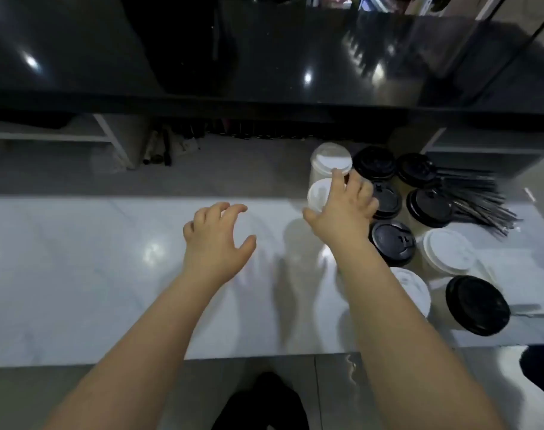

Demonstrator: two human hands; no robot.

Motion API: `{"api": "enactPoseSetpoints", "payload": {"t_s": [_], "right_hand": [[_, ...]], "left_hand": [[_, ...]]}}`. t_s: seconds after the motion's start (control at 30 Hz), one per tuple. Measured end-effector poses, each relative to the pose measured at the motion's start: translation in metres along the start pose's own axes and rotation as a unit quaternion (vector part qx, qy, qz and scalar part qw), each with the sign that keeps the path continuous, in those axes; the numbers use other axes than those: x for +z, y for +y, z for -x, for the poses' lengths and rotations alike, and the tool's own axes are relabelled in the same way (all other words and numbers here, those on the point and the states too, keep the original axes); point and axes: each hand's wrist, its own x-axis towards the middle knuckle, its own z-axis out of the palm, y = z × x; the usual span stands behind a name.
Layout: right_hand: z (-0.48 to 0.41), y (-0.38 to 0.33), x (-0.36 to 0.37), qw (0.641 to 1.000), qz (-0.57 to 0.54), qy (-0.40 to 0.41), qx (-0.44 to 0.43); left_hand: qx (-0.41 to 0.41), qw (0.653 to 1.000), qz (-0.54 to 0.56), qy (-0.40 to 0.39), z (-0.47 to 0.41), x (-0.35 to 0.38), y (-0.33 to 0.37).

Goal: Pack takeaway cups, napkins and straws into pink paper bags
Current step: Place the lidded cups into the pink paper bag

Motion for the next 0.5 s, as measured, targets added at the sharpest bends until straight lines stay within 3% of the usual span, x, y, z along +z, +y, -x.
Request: {"api": "enactPoseSetpoints", "payload": {"t_s": [0.13, 0.23, 0.33, 0.43, 0.5], "right_hand": [[-0.011, -0.008, 0.002, 0.996, 0.078, -0.041, 0.024], [-0.003, -0.016, 0.006, 0.998, 0.058, -0.022, -0.014], [0.008, -0.031, 0.003, 0.995, -0.059, -0.023, -0.077], [0.027, -0.056, -0.003, 0.962, -0.216, -0.057, -0.159], [0.037, -0.074, -0.004, 0.943, -0.248, -0.084, -0.207]], "left_hand": [[-0.026, 0.999, -0.016, 0.026, -0.004, -0.002, -0.002], [-0.030, 0.999, -0.016, 0.039, -0.002, 0.001, 0.002], [-0.036, 0.998, -0.028, 0.042, 0.005, 0.001, 0.006], [-0.062, 0.996, -0.048, 0.052, 0.011, -0.002, 0.003], [-0.095, 0.992, -0.055, 0.061, 0.016, -0.008, -0.007]]}}
